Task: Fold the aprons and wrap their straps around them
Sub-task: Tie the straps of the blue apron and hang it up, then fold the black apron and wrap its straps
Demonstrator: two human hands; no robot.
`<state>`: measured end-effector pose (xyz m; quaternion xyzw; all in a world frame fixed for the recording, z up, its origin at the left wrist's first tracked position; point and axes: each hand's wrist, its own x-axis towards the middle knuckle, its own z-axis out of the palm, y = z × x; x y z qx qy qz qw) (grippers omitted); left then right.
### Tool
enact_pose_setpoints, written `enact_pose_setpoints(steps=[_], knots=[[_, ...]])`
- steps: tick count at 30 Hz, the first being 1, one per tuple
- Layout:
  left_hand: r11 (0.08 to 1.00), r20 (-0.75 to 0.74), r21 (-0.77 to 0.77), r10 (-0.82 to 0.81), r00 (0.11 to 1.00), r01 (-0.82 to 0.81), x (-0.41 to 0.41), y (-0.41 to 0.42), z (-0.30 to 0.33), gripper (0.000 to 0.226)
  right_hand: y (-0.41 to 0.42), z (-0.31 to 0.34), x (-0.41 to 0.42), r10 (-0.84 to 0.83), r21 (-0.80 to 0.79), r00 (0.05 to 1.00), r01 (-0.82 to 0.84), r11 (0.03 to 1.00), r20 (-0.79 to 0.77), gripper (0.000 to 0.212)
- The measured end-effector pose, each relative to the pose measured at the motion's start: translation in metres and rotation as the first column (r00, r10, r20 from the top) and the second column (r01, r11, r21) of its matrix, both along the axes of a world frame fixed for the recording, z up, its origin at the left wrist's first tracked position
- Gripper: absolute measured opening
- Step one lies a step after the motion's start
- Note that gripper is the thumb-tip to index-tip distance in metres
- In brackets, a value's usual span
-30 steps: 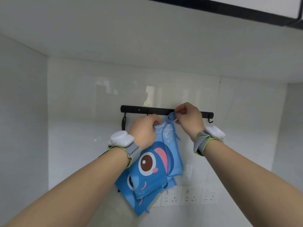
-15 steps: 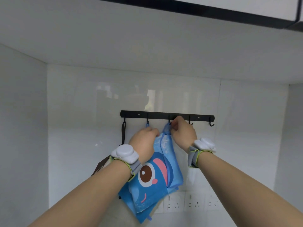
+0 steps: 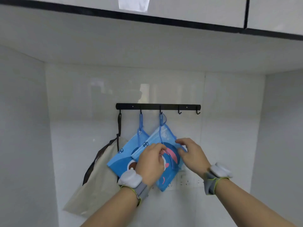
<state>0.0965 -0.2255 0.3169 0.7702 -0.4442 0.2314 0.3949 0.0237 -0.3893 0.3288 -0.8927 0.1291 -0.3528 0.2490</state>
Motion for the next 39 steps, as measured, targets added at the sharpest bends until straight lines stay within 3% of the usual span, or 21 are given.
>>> enact_pose_setpoints(steps=[4, 7, 11, 15, 19, 23, 25, 27, 30, 32, 34, 37, 39], knots=[[0.999, -0.246, 0.027, -0.027, 0.969, 0.035, -0.018, -0.017, -0.062, 0.034, -0.008, -0.083, -0.040, 0.011, 0.006, 0.987, -0.010, 1.000, -0.163, 0.033], [0.982, -0.435, 0.168, -0.005, 0.901, 0.087, -0.051, -0.033, -0.131, 0.029, -0.021, -0.172, -0.101, 0.011, 0.096, 0.923, 0.029, 0.995, -0.385, 0.036], [0.951, -0.673, 0.262, 0.055, 0.737, 0.168, -0.111, -0.054, -0.236, 0.023, -0.036, -0.285, -0.205, -0.006, 0.200, 0.773, 0.172, 0.965, -0.634, 0.044], [0.900, -0.841, 0.325, 0.134, 0.524, 0.291, -0.178, -0.074, -0.316, 0.022, -0.054, -0.355, -0.290, -0.041, 0.184, 0.606, 0.304, 0.935, -0.794, 0.050], [0.848, -0.904, 0.385, 0.266, 0.336, 0.365, -0.231, -0.092, -0.361, 0.040, -0.073, -0.381, -0.327, -0.095, 0.088, 0.438, 0.380, 0.921, -0.894, 0.055], [0.881, -0.945, 0.324, 0.317, 0.079, 0.346, -0.273, -0.118, -0.380, 0.062, -0.070, -0.400, -0.344, -0.072, 0.069, 0.356, 0.369, 0.927, -0.932, 0.062], [0.924, -0.963, 0.247, 0.267, -0.030, 0.290, -0.286, -0.133, -0.386, 0.045, -0.070, -0.403, -0.346, -0.080, 0.052, 0.355, 0.347, 0.936, -0.932, 0.066], [0.956, -0.978, 0.171, 0.193, -0.074, 0.240, -0.288, -0.141, -0.390, 0.027, -0.075, -0.401, -0.341, -0.052, 0.072, 0.358, 0.323, 0.944, -0.932, 0.065], [0.976, -0.976, 0.133, 0.160, -0.150, 0.171, -0.294, -0.152, -0.397, 0.028, -0.092, -0.394, -0.340, 0.038, 0.146, 0.332, 0.307, 0.940, -0.943, 0.062], [0.977, -0.958, 0.135, 0.171, -0.230, 0.167, -0.301, -0.157, -0.396, 0.014, -0.103, -0.392, -0.342, 0.088, 0.182, 0.314, 0.282, 0.942, -0.945, 0.062], [0.967, -0.961, 0.168, 0.204, -0.189, 0.192, -0.309, -0.159, -0.397, 0.008, -0.104, -0.392, -0.344, 0.093, 0.184, 0.316, 0.273, 0.944, -0.944, 0.063], [0.917, -0.960, 0.278, 0.272, 0.061, 0.285, -0.313, -0.163, -0.400, 0.013, -0.100, -0.395, -0.345, 0.062, 0.173, 0.341, 0.306, 0.936, -0.938, 0.063], [0.895, -0.948, 0.314, 0.279, 0.151, 0.318, -0.310, -0.161, -0.403, 0.015, -0.089, -0.397, -0.344, 0.023, 0.165, 0.374, 0.354, 0.921, -0.927, 0.062]])
